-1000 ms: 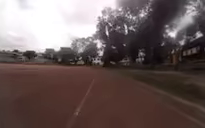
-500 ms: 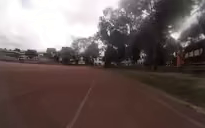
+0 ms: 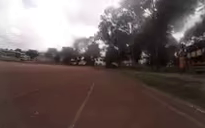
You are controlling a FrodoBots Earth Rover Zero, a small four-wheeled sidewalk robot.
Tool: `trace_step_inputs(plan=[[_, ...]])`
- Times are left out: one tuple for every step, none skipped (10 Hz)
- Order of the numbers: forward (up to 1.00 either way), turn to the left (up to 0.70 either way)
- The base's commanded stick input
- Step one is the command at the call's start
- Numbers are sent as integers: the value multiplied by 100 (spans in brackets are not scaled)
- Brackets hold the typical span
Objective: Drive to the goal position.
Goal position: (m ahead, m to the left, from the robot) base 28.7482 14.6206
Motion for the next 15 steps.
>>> trace_step_inputs(plan=[[85, 0], [85, 0], [85, 0], [85, 0], [85, 0], [85, 0], [85, 0], [85, 0], [85, 0], [85, 0], [85, -19], [85, -11], [85, 0], [85, 0], [85, 0]])
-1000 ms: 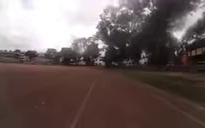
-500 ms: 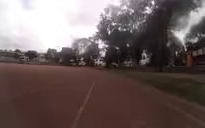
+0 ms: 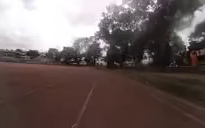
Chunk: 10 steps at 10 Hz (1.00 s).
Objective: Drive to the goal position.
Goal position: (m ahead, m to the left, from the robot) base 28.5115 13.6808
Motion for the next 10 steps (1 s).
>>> trace_step_inputs(plan=[[85, 0], [85, 0], [85, 0], [85, 0], [85, 0], [85, 0], [85, 0], [85, 0], [85, 0], [85, 0]])
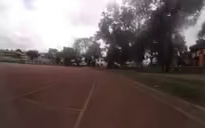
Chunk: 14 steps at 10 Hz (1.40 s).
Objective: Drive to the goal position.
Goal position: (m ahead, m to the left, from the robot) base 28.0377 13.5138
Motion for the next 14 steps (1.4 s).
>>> trace_step_inputs(plan=[[85, 0], [85, 0], [85, 0], [85, 0], [85, 0], [85, 0], [85, 0], [85, 0], [85, 0], [85, 0], [85, 0], [85, 0], [85, -10], [85, -18]])
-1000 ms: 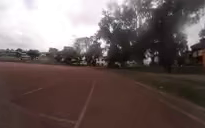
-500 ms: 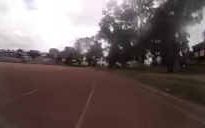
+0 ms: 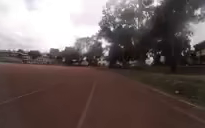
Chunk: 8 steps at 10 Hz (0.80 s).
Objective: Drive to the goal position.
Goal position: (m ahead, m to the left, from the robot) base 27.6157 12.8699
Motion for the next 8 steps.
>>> trace_step_inputs(plan=[[85, -19], [85, -18], [85, 0], [85, 0], [85, 0], [85, 0], [85, -3], [85, -8]])
